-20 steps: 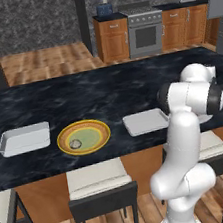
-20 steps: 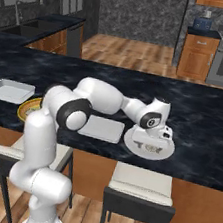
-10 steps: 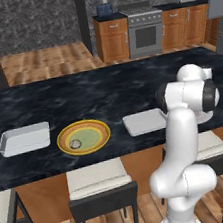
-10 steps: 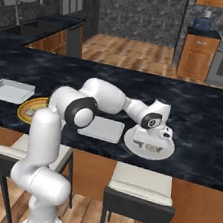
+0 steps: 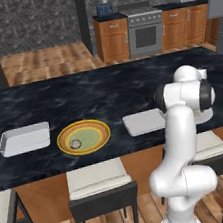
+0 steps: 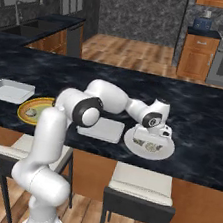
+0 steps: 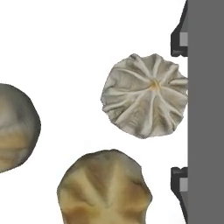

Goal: Place two dumplings into each of the tupperware containers and then place the containers in the fridge.

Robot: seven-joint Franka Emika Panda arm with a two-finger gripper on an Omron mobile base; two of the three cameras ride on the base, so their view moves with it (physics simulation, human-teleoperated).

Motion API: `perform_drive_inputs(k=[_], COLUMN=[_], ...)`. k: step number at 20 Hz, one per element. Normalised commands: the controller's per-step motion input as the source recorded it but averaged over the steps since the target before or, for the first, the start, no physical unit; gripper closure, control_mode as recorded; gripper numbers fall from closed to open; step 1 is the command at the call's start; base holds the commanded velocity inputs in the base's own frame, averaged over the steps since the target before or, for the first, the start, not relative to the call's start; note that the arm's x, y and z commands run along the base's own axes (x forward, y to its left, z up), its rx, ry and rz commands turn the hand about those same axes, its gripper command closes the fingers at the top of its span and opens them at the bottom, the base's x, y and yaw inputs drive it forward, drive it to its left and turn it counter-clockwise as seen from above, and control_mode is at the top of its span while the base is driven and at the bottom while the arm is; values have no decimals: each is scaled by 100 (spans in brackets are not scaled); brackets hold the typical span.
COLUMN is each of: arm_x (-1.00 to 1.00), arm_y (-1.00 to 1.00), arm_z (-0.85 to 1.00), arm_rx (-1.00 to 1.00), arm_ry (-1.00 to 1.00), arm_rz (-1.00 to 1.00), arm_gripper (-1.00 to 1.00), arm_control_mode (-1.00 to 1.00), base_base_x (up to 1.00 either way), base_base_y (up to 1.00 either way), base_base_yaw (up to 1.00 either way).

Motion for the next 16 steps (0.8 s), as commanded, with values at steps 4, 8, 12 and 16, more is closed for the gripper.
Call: perform_drive_inputs(k=[4, 8, 12, 16], arm_x=[20, 10, 1, 0], arm_y=[0, -2, 0, 0], arm_z=[-21, -18, -14, -19], arm_rx=[0, 0, 0, 0], arm_ry=[0, 0, 2, 2], arm_rz=[0, 0, 0, 0], arm_gripper=[-100, -100, -100, 100], arm_control_mode=[-100, -100, -100, -100], base_base_x=[0, 0, 0, 0], base_base_y=[0, 0, 0, 0], base_base_yaw=[0, 0, 0, 0])
